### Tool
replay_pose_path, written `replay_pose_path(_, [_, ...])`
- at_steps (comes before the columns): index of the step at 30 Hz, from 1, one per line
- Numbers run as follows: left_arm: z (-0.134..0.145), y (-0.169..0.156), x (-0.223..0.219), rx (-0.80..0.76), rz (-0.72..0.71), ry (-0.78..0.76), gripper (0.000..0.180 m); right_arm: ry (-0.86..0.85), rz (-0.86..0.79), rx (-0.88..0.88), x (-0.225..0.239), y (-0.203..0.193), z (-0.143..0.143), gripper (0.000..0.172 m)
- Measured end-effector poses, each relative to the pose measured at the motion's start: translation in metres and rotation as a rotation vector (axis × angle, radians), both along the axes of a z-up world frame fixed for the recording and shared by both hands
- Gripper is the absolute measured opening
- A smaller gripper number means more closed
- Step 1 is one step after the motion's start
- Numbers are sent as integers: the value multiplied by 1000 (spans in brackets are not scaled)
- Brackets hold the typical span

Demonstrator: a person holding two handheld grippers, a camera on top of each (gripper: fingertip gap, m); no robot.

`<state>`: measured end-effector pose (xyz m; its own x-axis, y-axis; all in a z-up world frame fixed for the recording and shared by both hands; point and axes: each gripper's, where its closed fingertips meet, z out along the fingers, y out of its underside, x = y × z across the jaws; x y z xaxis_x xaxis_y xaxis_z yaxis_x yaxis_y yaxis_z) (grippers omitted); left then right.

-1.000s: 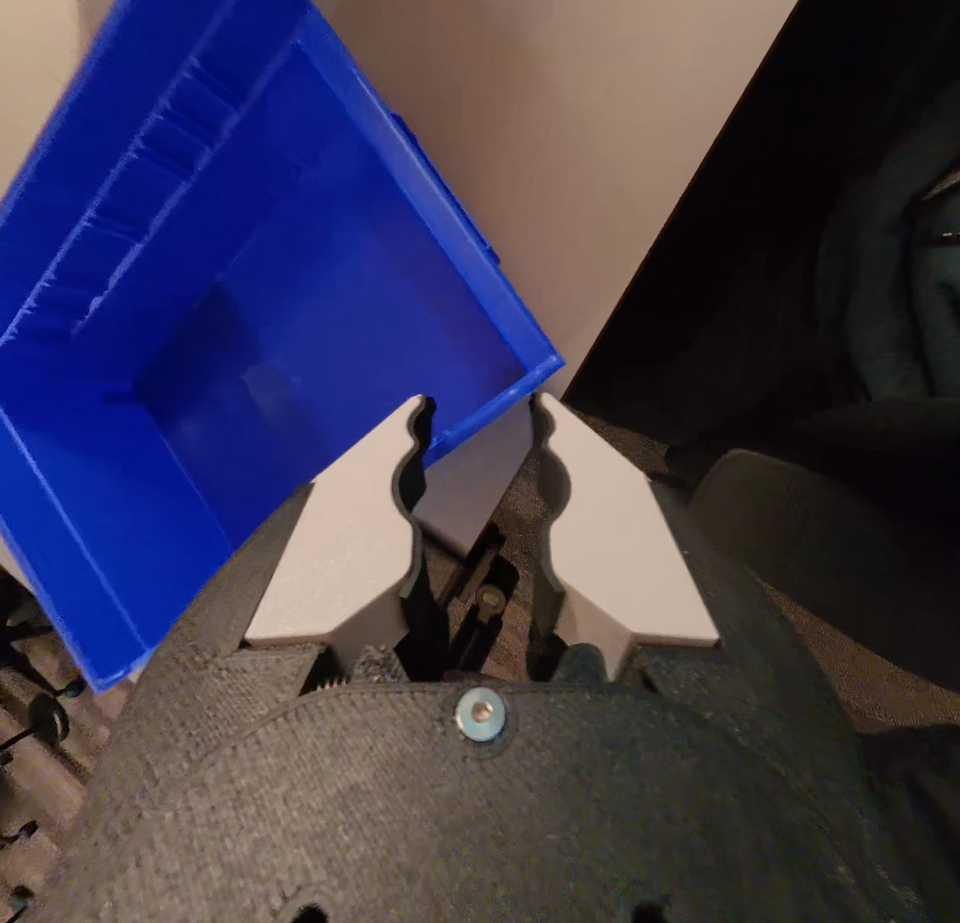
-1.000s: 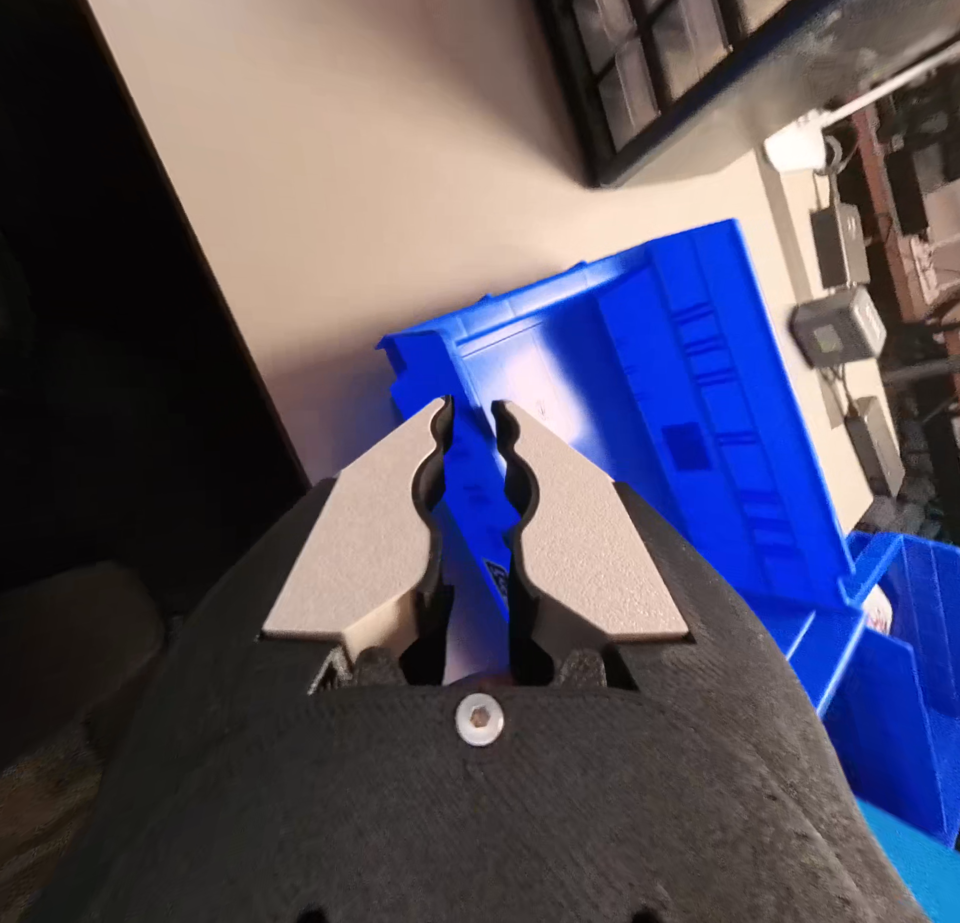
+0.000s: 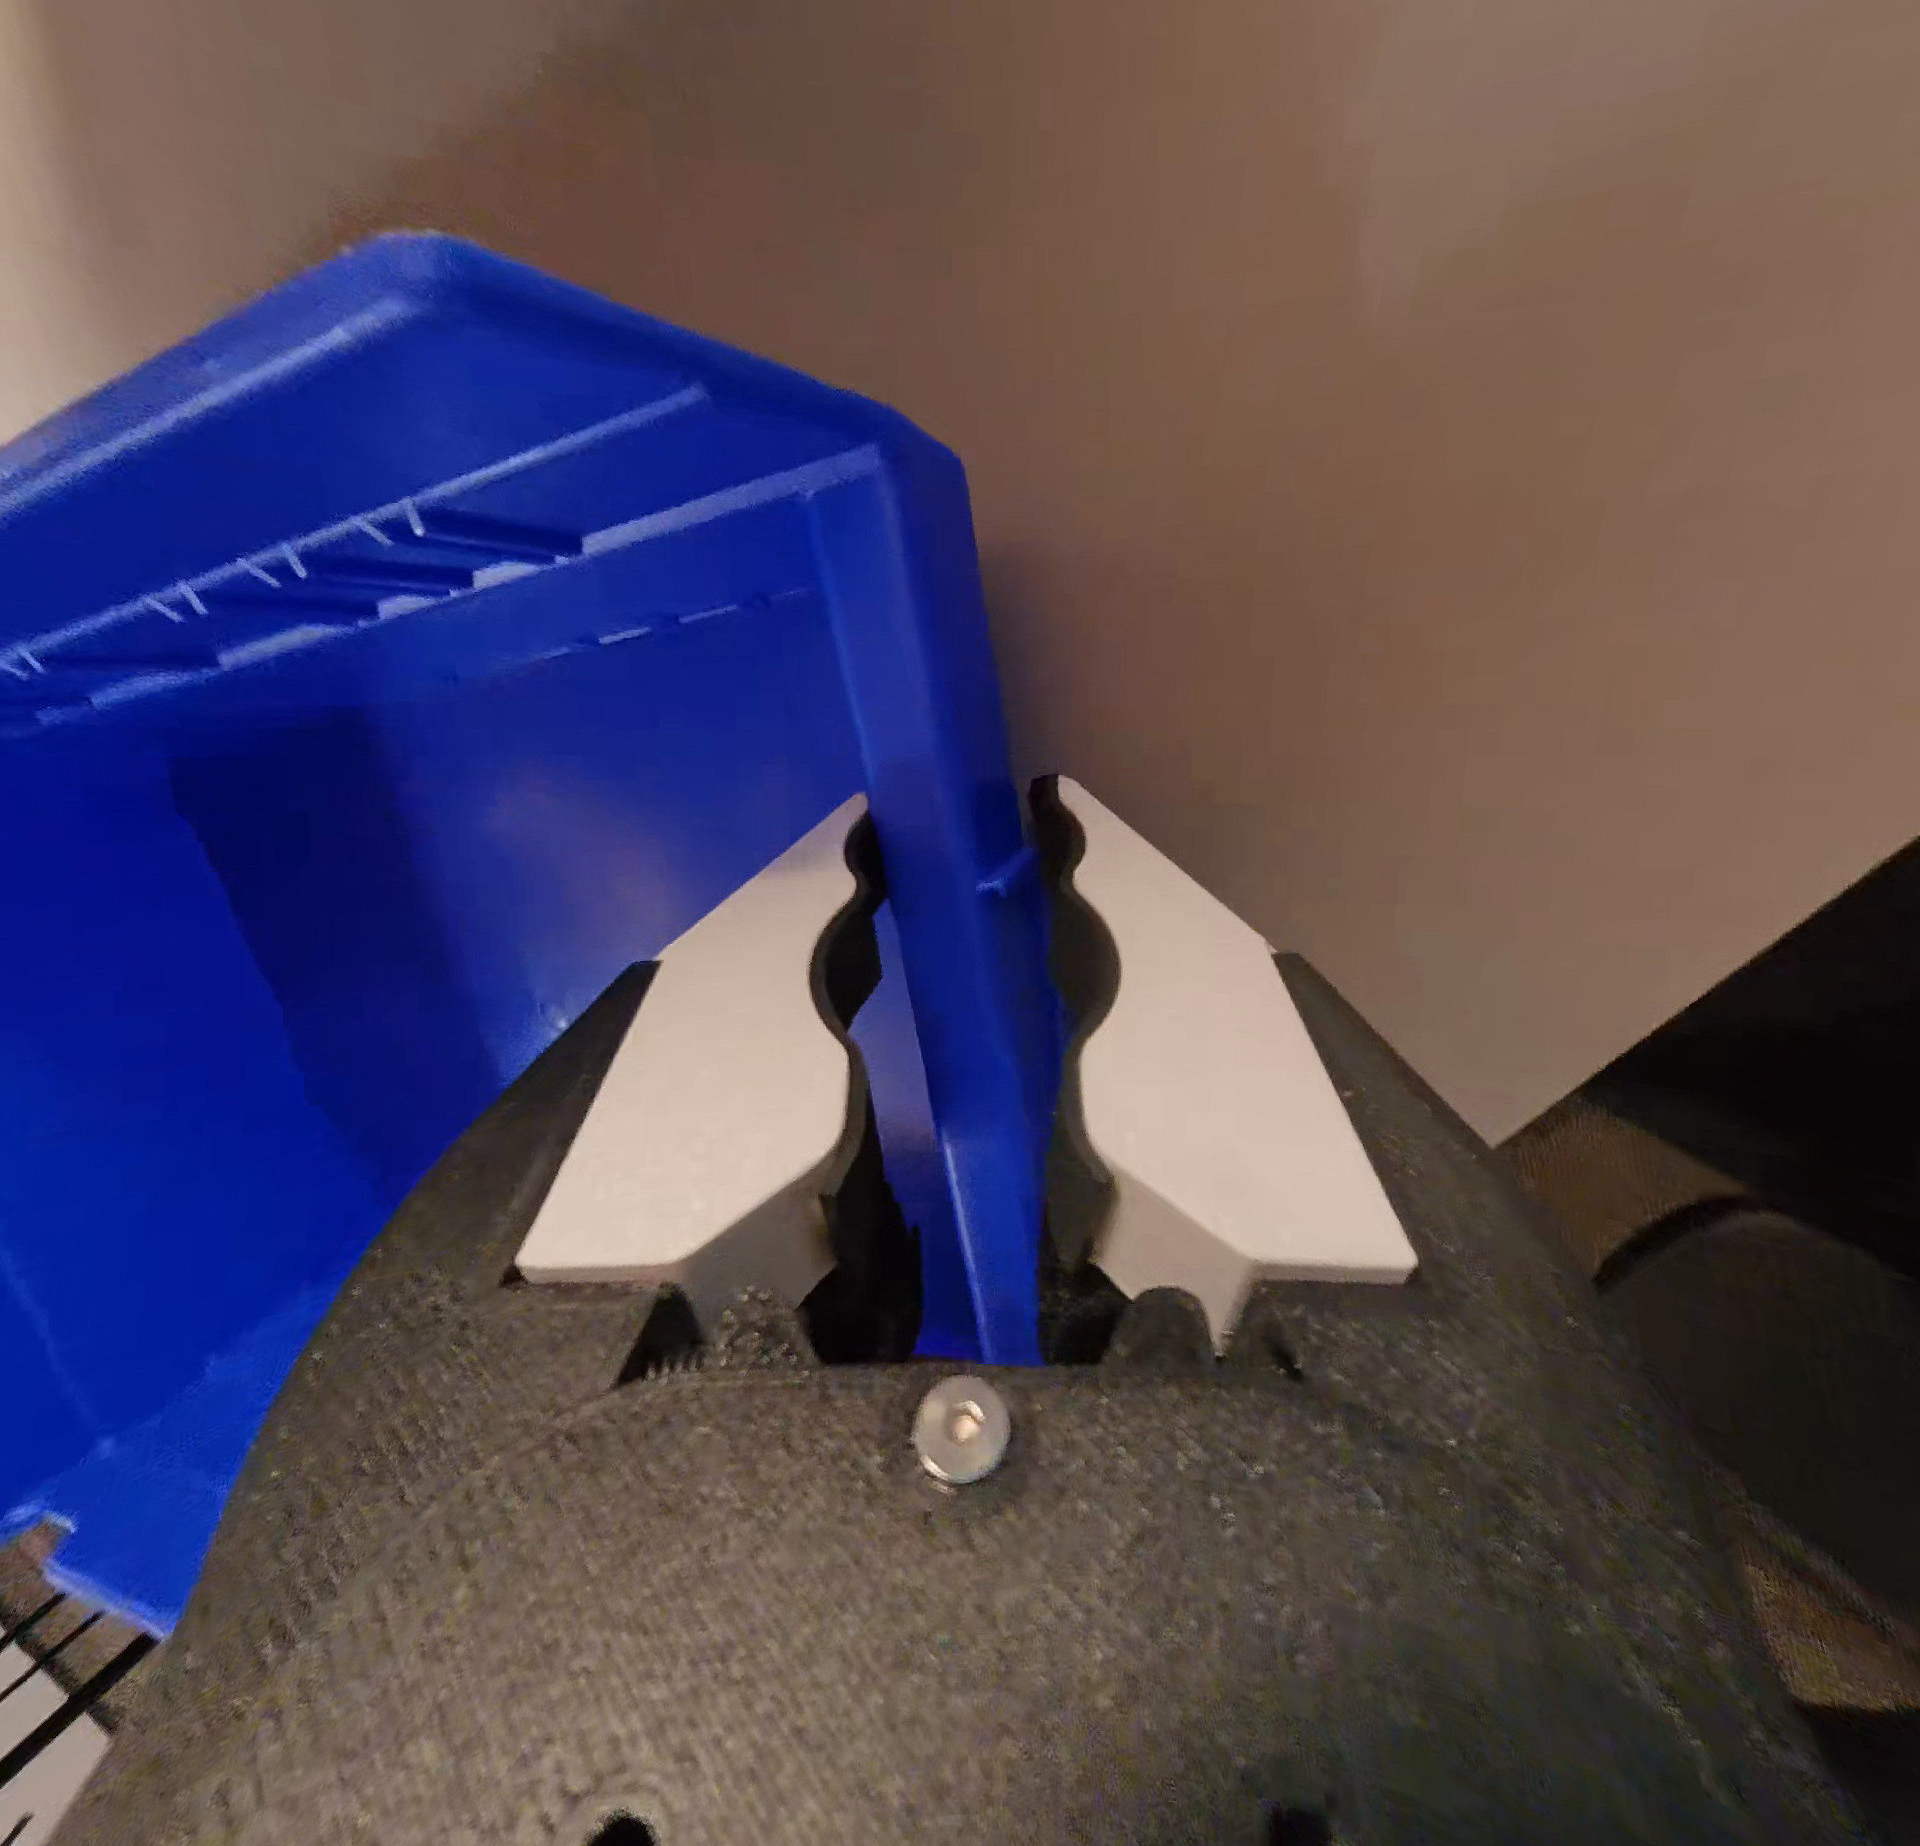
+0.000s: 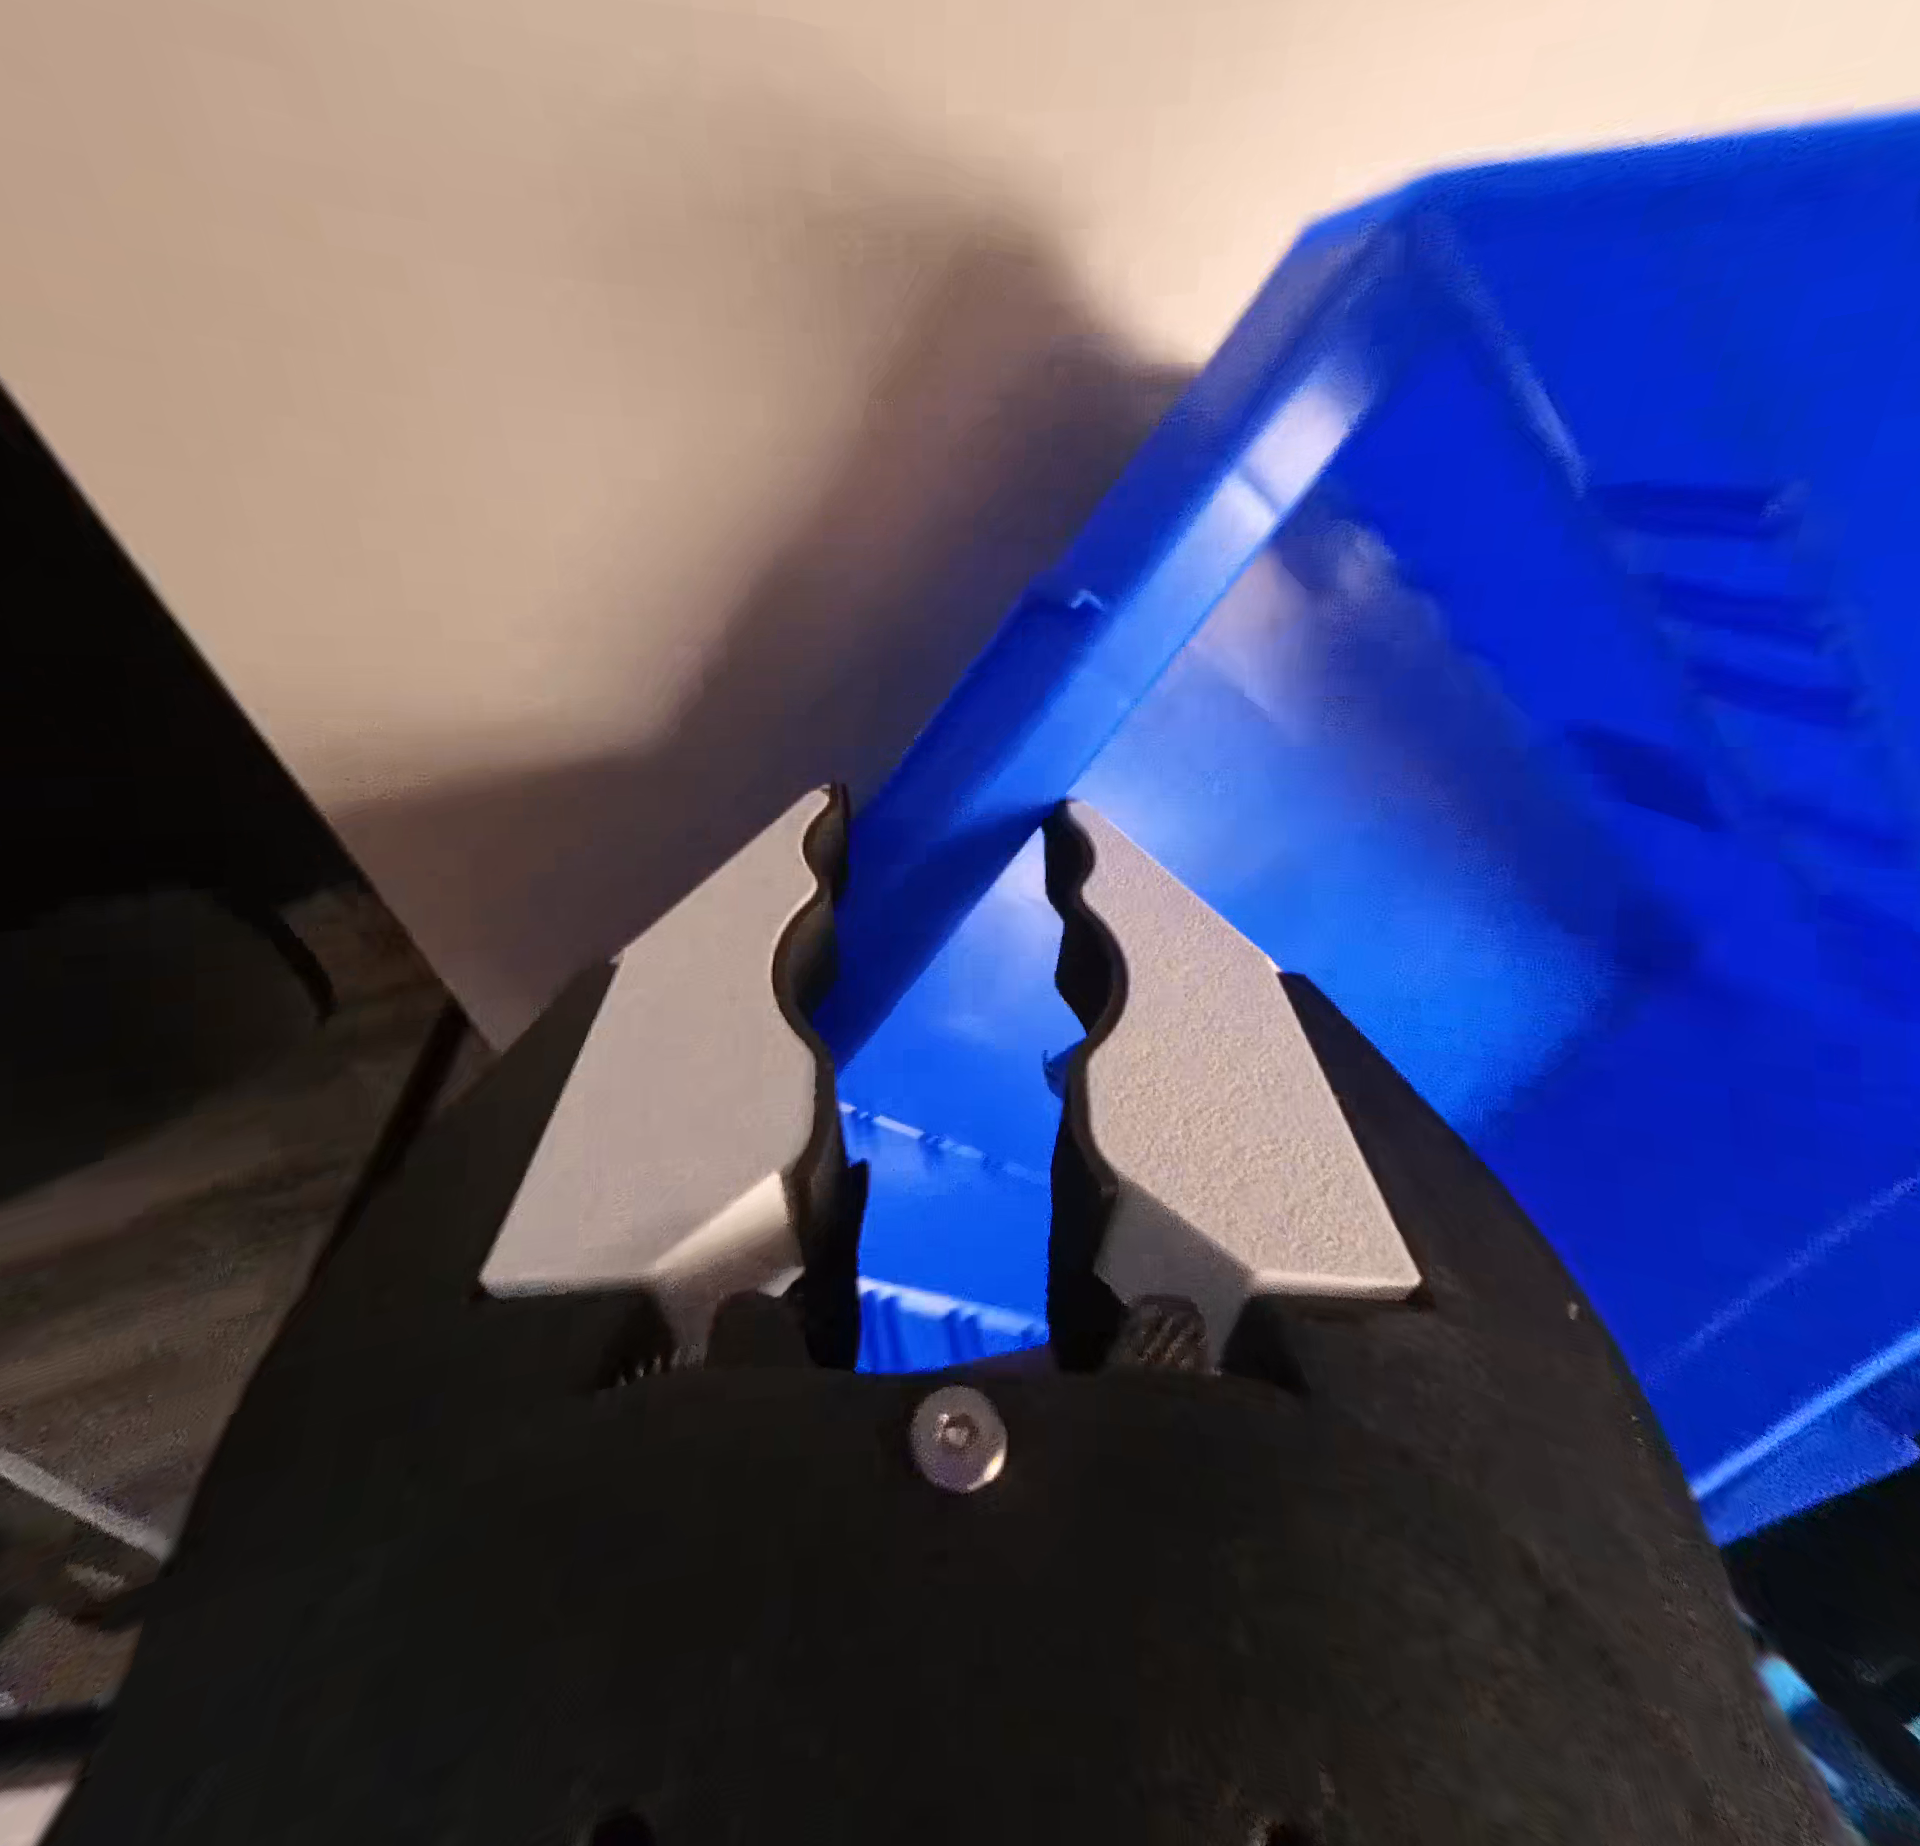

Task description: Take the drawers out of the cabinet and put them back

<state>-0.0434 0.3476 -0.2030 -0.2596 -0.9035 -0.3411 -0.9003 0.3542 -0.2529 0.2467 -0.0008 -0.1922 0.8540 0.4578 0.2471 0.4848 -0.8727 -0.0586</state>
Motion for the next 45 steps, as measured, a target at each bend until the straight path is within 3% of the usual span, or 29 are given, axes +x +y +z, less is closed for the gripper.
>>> replay_pose_path(1, [-1, 6, -8, -1, 1, 20, 28, -27, 12, -26, 4, -10, 0, 40])
replay_pose_path(4, [-3, 33, -35, 40, 57, 98, 36, -117, 7, -94, 20, -41, 0, 34])
replay_pose_path(6, [-1, 47, -45, 54, 125, 75, 65, -159, -48, -86, 30, -56, 2, 34])
replay_pose_path(9, [17, 33, -24, -61, 183, -173, 83, -88, -187, 91, 25, -56, 6, 63])
replay_pose_path(14, [56, 20, 28, -226, 401, -702, 83, 156, -448, 616, -7, -14, 30, 78])
replay_pose_path(17, [63, 37, 46, -202, 562, -878, 82, 222, -592, 892, -15, 15, 45, 78])
replay_pose_path(20, [64, 52, 62, -106, 637, -928, 72, 171, -715, 1027, -4, 39, 47, 74])
replay_pose_path(23, [60, 62, 72, -5, 662, -927, 53, 75, -808, 1091, 14, 50, 47, 46])
replay_pose_path(25, [60, 64, 73, 38, 652, -936, 50, 25, -843, 1125, 24, 51, 48, 38])
replay_pose_path(27, [61, 64, 71, 52, 632, -954, 47, -3, -884, 1151, 33, 48, 48, 16])
replay_pose_path(30, [63, 61, 68, 73, 562, -966, 42, -92, -925, 1177, 48, 33, 49, 4])
replay_pose_path(35, [64, 46, 61, 47, 434, -973, 36, -99, -957, 1191, 61, 7, 49, 3])
replay_pose_path(37, [67, 45, 55, 58, 418, -984, 25, -113, -954, 1184, 63, -2, 49, 4])
replay_pose_path(41, [72, 66, 30, 162, 485, -981, 4, -112, -952, 1166, 71, -12, 49, 5])
replay_pose_path(45, [71, 85, 5, 117, 571, -1020, 2, -125, -981, 1165, 83, -21, 49, 6])
